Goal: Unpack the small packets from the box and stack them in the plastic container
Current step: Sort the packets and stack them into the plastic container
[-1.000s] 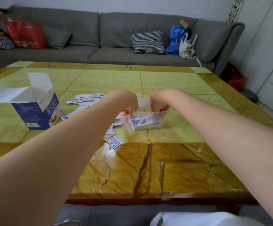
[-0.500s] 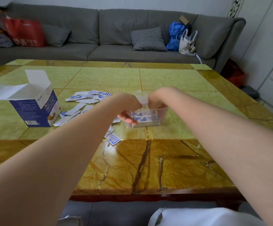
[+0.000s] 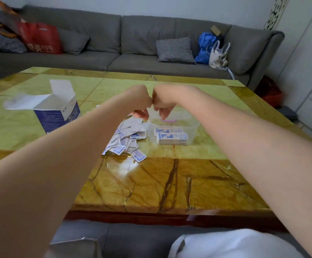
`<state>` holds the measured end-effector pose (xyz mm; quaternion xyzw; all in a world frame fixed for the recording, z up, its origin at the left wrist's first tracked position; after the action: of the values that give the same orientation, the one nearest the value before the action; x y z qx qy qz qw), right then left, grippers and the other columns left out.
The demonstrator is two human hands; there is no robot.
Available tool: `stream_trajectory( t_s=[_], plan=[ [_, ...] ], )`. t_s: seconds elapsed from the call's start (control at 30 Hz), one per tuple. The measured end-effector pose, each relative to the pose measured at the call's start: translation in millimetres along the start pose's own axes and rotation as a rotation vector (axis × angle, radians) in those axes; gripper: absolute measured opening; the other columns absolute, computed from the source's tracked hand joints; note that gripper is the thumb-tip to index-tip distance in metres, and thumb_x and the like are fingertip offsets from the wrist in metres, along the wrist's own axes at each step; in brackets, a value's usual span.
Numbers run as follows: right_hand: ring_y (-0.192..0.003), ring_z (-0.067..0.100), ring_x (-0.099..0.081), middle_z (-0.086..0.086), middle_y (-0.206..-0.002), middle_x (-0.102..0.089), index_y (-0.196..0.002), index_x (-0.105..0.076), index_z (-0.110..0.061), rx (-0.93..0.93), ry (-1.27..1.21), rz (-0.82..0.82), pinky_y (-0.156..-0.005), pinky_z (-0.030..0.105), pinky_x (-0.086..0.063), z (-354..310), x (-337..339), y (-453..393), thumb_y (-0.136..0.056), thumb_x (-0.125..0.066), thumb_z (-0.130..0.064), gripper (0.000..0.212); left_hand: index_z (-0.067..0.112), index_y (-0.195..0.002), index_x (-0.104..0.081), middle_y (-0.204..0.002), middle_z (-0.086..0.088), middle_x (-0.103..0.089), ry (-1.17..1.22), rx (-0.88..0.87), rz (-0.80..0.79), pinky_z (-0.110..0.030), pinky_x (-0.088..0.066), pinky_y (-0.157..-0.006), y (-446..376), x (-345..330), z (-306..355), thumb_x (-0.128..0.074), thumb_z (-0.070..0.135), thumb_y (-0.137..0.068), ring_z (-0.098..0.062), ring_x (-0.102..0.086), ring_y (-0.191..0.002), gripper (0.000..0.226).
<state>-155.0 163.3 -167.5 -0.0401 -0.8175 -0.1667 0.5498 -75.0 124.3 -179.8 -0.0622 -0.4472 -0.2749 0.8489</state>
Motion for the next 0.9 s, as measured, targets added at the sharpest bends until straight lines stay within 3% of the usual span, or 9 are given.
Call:
stream_trajectory(
  t_s=[0.1,0.17,0.27,0.33,0.4,0.63,0.77,0.9],
  plan=[
    [-0.061,0.023,-0.063,0.015,-0.078,-0.065,-0.101,-0.059,0.006,0.109,-0.028,0.007,-0.070,0.031,-0.056,-23,-21,6,-0.092,-0.036,-0.001,0.026,-0.004,-0.105,-0.058,-0.087,-0.013,-0.068,-0.053,0.003,0.024,-0.015,-0.042,-0.035,13,11,-25,-0.039,0.010,-0.096,-0.007,-0.056,-0.032,0.025],
    [-0.073,0.024,-0.066,0.015,-0.094,-0.067,-0.113,-0.058,0.003,0.175,0.039,-0.015,-0.076,0.032,-0.055,-36,-41,8,-0.093,-0.036,-0.002,0.031,-0.006,-0.108,-0.057,-0.090,-0.016,-0.067,-0.095,0.038,0.037,-0.018,-0.046,-0.036,22,15,-49,-0.041,0.009,-0.096,-0.010,-0.058,-0.036,0.025],
    [-0.118,0.025,-0.052,0.009,-0.135,-0.051,-0.135,-0.046,-0.016,0.302,0.185,0.041,-0.093,0.028,-0.041,-49,-74,7,-0.096,-0.038,-0.012,0.040,0.000,-0.115,-0.060,-0.108,-0.018,-0.065,-0.275,0.083,0.089,-0.031,-0.052,-0.064,34,19,-89,-0.046,0.010,-0.092,-0.025,-0.064,-0.071,0.028],
    [-0.131,0.025,-0.040,0.006,-0.147,-0.038,-0.142,-0.035,-0.023,0.372,0.167,-0.004,-0.102,0.030,-0.035,-50,-96,5,-0.096,-0.040,-0.018,0.046,0.004,-0.124,-0.054,-0.125,-0.015,-0.057,-0.399,0.101,0.077,-0.037,-0.047,-0.089,39,14,-110,-0.052,0.016,-0.091,-0.031,-0.058,-0.107,0.035],
    [-0.136,0.026,-0.034,0.005,-0.150,-0.033,-0.143,-0.033,-0.022,0.390,0.182,-0.056,-0.108,0.034,-0.031,-50,-115,3,-0.097,-0.040,-0.022,0.047,0.007,-0.128,-0.049,-0.130,-0.013,-0.054,-0.368,0.128,0.049,-0.037,-0.043,-0.098,44,8,-129,-0.058,0.027,-0.089,-0.029,-0.050,-0.119,0.045],
    [-0.116,0.026,-0.050,0.006,-0.121,-0.058,-0.123,-0.054,-0.015,0.386,0.087,0.133,-0.094,0.039,-0.045,-37,-139,3,-0.089,-0.053,-0.023,0.035,0.012,-0.118,-0.056,-0.118,-0.007,-0.062,-0.231,0.051,0.203,-0.031,-0.046,-0.084,46,-3,-149,-0.070,0.023,-0.079,-0.023,-0.059,-0.102,0.043],
    [-0.121,0.024,-0.041,0.004,-0.129,-0.047,-0.129,-0.045,-0.013,0.362,-0.045,0.207,-0.098,0.032,-0.036,-30,-142,4,-0.085,-0.063,-0.025,0.050,0.014,-0.119,-0.054,-0.117,-0.005,-0.060,-0.249,-0.022,0.214,-0.031,-0.044,-0.082,46,-13,-147,-0.071,0.029,-0.077,-0.023,-0.057,-0.105,0.047],
    [-0.130,0.026,-0.033,0.005,-0.142,-0.030,-0.142,-0.025,-0.018,0.340,-0.118,0.197,-0.103,0.036,-0.032,-30,-139,2,-0.079,-0.070,-0.027,0.077,0.012,-0.117,-0.053,-0.110,-0.009,-0.064,-0.151,-0.039,0.293,-0.029,-0.041,-0.073,50,-21,-144,-0.063,0.018,-0.081,-0.025,-0.059,-0.100,0.037]
  ],
)
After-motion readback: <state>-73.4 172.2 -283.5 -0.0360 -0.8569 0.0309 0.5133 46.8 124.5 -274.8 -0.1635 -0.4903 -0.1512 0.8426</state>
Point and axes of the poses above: each hand's wrist, its own y-axis away from the middle knuckle, its own x-axis out of the back of the hand, z = x × y, the point moved 1 cm from there along -y, towards the middle knuckle
